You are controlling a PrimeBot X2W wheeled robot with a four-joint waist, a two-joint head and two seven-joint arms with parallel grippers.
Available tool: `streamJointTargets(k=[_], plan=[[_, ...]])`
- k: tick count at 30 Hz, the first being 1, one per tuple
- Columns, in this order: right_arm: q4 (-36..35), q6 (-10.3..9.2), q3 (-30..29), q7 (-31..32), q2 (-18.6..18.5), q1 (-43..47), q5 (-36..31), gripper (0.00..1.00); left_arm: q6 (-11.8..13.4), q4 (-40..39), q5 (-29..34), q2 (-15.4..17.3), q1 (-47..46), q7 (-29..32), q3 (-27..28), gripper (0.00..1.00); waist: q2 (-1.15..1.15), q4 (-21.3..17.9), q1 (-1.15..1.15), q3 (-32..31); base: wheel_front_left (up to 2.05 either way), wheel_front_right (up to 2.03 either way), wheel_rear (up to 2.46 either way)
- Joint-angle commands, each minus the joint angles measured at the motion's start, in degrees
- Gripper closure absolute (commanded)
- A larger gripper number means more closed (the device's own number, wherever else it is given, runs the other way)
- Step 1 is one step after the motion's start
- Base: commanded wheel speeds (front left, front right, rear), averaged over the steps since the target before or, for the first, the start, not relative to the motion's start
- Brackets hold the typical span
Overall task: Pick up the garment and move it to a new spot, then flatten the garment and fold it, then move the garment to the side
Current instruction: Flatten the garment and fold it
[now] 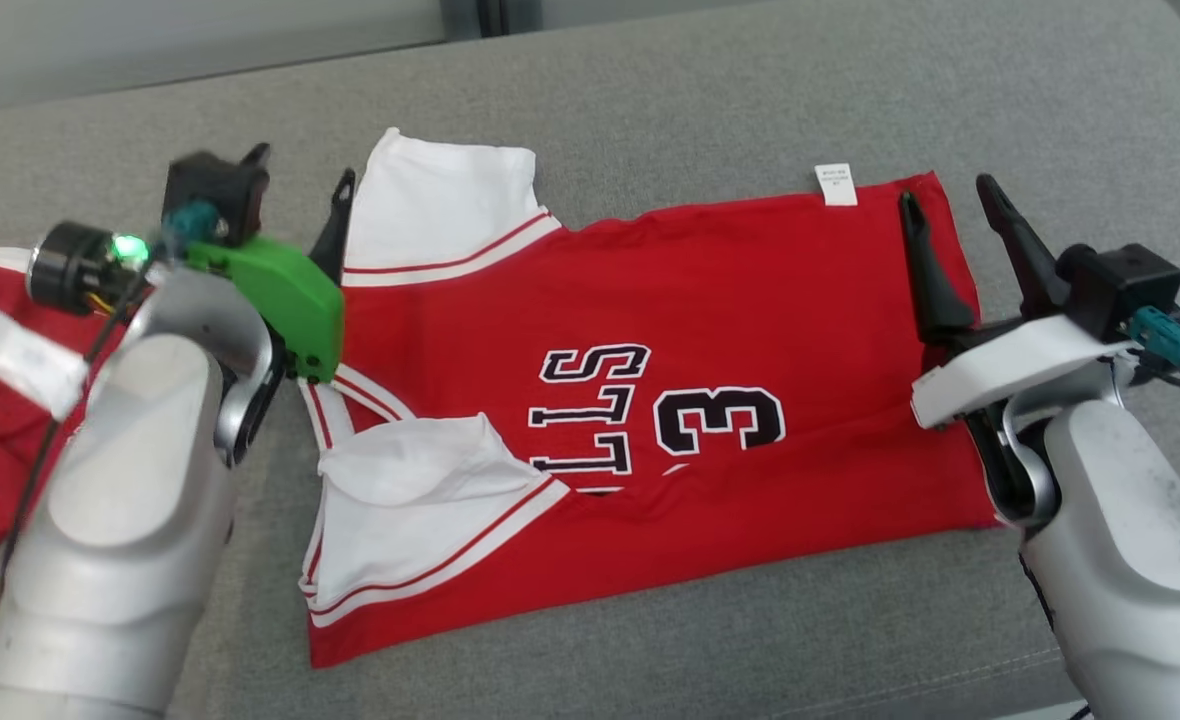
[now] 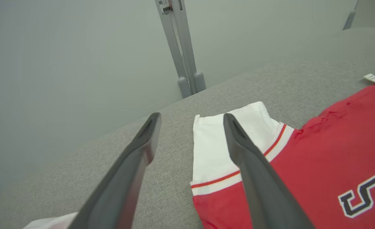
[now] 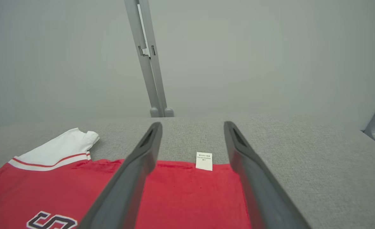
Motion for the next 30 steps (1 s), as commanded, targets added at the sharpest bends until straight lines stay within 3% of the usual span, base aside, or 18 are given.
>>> streamJointTargets(k=[1, 6, 13, 30], plan=[[-0.1, 0.00, 0.7, -0.1, 0.4, -1.9, -0.4, 0.00, -0.2, 0.9, -3.6, 1.1, -3.0, 3.7, -2.8, 0.00, 0.00, -4.2, 0.00, 5.9, 0.00, 0.00, 0.00], [0.4, 0.00, 2.9, -0.7, 1.3, -7.1, -0.3, 0.00, -0.1, 1.2, -15.6, 8.9, -14.3, 15.0, -13.0, 0.00, 0.00, -7.1, 0.00, 9.7, 0.00, 0.00, 0.00], [1.2, 0.00, 5.2, -1.4, 1.9, -12.2, -0.1, 0.00, -0.1, 4.4, -25.4, 16.6, -24.6, 23.5, -22.7, 0.00, 0.00, -10.2, 0.00, 13.6, 0.00, 0.00, 0.00], [1.9, 0.00, 5.8, -2.1, 2.8, -14.7, -0.9, 0.00, -0.1, 13.4, -30.1, 19.1, -32.5, 23.6, -32.3, 0.00, 0.00, -12.7, 0.00, 17.9, 0.00, 0.00, 0.00]])
